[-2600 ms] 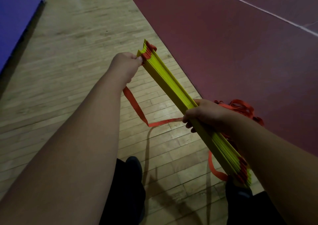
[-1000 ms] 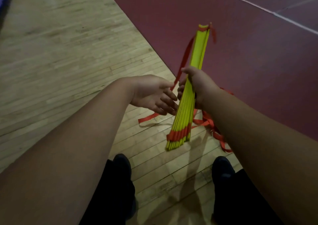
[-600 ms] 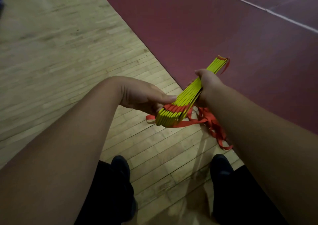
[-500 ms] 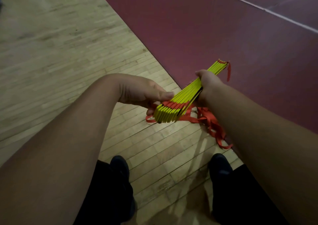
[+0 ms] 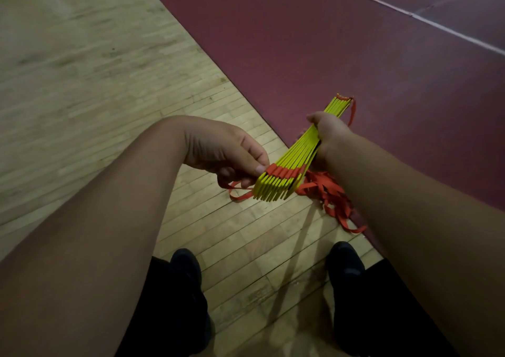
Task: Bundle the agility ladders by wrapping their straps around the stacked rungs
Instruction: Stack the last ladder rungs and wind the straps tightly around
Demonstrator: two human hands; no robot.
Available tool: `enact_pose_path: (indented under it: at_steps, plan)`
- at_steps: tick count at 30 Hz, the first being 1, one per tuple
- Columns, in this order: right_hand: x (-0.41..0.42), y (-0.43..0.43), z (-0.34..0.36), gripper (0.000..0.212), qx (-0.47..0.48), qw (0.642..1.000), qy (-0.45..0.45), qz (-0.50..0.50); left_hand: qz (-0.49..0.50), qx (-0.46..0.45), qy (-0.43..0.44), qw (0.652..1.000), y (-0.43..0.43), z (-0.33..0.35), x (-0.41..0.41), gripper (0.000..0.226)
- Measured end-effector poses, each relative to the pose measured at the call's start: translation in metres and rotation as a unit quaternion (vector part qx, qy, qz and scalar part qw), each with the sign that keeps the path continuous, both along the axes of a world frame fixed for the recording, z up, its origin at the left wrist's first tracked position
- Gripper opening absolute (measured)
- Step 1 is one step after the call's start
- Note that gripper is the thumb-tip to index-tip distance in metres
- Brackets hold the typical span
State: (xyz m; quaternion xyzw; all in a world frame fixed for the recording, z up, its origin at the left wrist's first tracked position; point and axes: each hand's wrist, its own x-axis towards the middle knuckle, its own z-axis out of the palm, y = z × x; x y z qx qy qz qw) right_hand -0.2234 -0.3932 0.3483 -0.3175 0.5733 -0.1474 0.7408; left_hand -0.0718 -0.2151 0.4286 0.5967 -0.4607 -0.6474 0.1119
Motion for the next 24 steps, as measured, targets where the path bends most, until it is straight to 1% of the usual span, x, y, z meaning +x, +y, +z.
enact_pose_path:
  at_steps: [2, 5, 8, 11, 13, 15, 18, 22, 24]
  plan:
    - [0.002, -0.001, -0.001, 0.021, -0.008, 1.0, -0.003, -0.002, -0.016, -0.004, -0.013, 1.0, -0.001, 0.0, -0.003, 0.011]
    - [0.003, -0.002, -0.003, 0.023, -0.004, 1.0, -0.018, -0.006, -0.029, -0.042, -0.019, 0.999, -0.002, -0.003, -0.005, 0.012]
    - [0.002, -0.002, -0.005, 0.028, -0.008, 1.0, -0.018, 0.004, -0.025, -0.082, 0.005, 0.996, -0.003, -0.006, -0.01, 0.008]
    - [0.0, -0.006, -0.007, 0.029, -0.007, 1.0, -0.019, -0.003, -0.019, -0.1, 0.029, 0.994, -0.005, -0.005, -0.019, 0.007]
    - [-0.004, -0.009, -0.008, 0.03, -0.013, 1.0, -0.015, -0.006, -0.024, -0.104, 0.01, 0.994, -0.007, -0.003, -0.025, 0.013]
    - [-0.008, -0.012, -0.011, 0.031, -0.019, 1.0, -0.009, 0.002, -0.037, -0.101, -0.028, 0.994, -0.008, -0.001, -0.03, 0.016]
    - [-0.016, -0.013, -0.012, 0.03, -0.024, 1.0, -0.001, 0.013, -0.057, -0.079, -0.058, 0.994, -0.011, 0.002, -0.04, 0.021]
    - [-0.023, -0.017, -0.009, 0.029, -0.025, 1.0, -0.013, 0.014, -0.062, -0.079, -0.065, 0.993, -0.017, 0.004, -0.05, 0.02]
    - [-0.025, -0.019, -0.007, 0.031, -0.023, 1.0, -0.016, 0.015, -0.068, -0.083, -0.043, 0.993, -0.02, 0.005, -0.052, 0.016]
